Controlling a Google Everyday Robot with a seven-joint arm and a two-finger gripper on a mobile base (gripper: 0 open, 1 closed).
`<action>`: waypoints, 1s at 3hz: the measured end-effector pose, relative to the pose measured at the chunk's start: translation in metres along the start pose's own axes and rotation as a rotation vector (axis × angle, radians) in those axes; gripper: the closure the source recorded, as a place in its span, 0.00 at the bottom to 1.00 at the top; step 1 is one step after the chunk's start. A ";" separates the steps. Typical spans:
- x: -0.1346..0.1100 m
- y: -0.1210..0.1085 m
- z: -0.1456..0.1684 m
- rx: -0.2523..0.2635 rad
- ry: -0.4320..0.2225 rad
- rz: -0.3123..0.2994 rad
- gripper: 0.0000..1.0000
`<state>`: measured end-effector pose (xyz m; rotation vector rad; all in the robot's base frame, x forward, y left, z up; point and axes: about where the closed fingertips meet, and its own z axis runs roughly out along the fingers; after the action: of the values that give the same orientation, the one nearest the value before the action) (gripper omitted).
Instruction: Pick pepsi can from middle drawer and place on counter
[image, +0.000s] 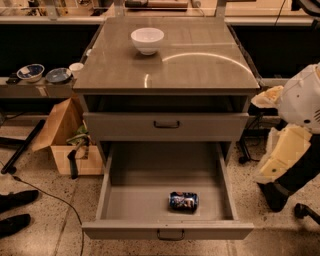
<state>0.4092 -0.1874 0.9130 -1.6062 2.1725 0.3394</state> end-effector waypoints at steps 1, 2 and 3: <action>-0.007 0.009 0.019 0.031 -0.057 -0.011 0.00; -0.016 0.013 0.042 0.082 -0.138 0.005 0.00; -0.029 0.005 0.066 0.096 -0.199 0.005 0.00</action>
Offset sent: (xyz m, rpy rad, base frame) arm 0.0125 0.0550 -0.0525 0.2076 -0.2049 -0.1001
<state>0.4238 -0.1330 0.8672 -1.4499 2.0128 0.3735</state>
